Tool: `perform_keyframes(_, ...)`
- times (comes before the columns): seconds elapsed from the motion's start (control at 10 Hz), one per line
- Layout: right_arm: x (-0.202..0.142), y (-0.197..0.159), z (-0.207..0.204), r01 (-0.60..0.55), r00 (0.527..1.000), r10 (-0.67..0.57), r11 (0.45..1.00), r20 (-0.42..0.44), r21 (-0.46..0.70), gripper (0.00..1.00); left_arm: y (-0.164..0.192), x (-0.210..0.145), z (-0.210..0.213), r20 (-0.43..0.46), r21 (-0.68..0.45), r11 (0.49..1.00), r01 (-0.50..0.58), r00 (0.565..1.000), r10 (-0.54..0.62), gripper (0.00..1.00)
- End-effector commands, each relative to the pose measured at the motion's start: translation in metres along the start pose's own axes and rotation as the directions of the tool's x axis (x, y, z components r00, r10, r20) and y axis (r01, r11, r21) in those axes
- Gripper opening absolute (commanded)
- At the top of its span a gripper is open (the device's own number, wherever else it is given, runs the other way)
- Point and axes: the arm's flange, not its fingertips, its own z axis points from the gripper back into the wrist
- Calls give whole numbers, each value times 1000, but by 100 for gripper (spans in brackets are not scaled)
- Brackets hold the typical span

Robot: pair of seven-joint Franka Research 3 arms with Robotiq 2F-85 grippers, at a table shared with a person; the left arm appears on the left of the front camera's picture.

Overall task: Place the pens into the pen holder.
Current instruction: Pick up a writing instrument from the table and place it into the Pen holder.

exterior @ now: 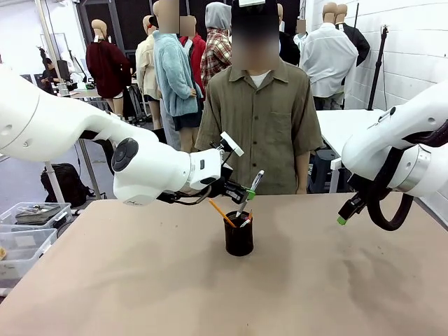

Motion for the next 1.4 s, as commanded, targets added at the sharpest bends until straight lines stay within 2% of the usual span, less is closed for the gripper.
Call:
perform_keyframes(0.0, -5, -2, -3, -6, 1000, 6, 1000, 21, 8, 81, 6, -1, 12, 79, -72, 996, -57, 995, 63, 0)
perform_keyframes(0.6, -5, -2, -3, -6, 1000, 6, 1000, 21, 8, 81, 3, -13, 5, 87, -108, 991, -81, 992, 91, 0)
perform_keyframes(1.3, -5, -2, -3, -6, 1000, 6, 1000, 21, 8, 81, -2, -33, 3, 34, -89, 993, -80, 996, 83, 0)
